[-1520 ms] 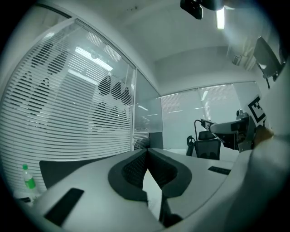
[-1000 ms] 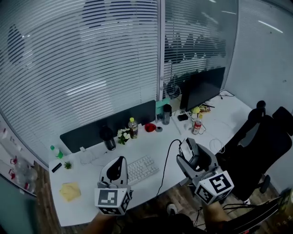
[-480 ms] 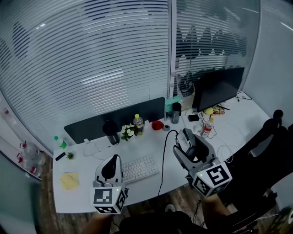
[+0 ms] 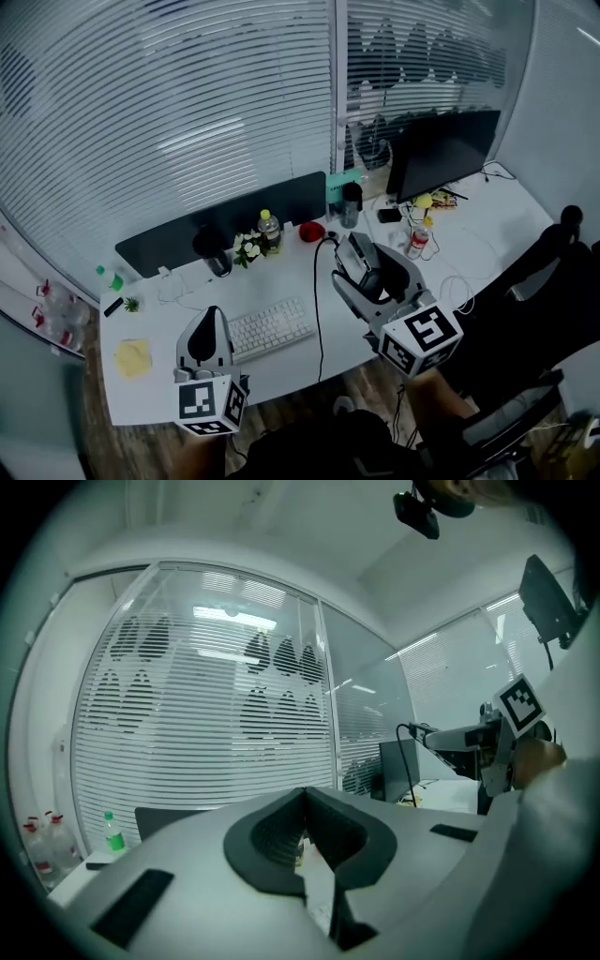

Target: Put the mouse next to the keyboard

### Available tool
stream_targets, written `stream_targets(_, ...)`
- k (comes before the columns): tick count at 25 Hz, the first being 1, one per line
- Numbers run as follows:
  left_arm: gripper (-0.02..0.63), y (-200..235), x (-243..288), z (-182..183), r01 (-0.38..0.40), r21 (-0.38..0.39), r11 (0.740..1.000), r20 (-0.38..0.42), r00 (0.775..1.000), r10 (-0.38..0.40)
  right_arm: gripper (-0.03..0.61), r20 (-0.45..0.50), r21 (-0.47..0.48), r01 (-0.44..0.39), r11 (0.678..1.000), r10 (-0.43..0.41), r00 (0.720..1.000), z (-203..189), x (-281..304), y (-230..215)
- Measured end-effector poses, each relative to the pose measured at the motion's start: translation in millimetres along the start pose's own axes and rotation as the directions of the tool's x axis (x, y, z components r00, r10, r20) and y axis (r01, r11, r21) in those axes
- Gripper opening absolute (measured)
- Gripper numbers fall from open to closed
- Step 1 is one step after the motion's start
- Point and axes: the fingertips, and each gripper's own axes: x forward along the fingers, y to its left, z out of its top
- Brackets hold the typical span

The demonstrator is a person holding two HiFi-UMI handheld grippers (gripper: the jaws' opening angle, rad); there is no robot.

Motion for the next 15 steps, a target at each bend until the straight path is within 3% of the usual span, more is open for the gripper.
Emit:
stream_targets(4, 0.029, -6.1, 0.7, -19.3, -0.004, -0.027, 1.0, -0.036, 0.999, 0.003, 0.305, -0.033, 0.024, -0.016, 1.0, 0.017, 0.999, -20.6, 10.6, -6.3)
stream_targets(7, 0.029, -8.8, 8.4, -33.6, -0.026, -0.089, 0.996, -0.062, 0.998, 0.02, 0.304, -0.074, 0.014, -0.045, 0.999, 0.046, 0.996, -44.4, 22.8, -11.2)
stream_targets(11, 0.029, -15.5, 26.2, -55.6, -0.063, -0.037, 0.997, -0.096, 0.994, 0.059, 0.304, -0.131, 0.041, -0.038, 0.998, 0.043, 0.99, -79.0, 34.1, -26.3)
stream_targets(15, 0.029, -29.0, 41.0, -87.6, -0.043, -0.016, 0.999, -0.116, 0.992, 0.041, 0.305, -0.181, 0.065, -0.039, 0.997, 0.051, 0.982, -117.7, 42.4, -41.4)
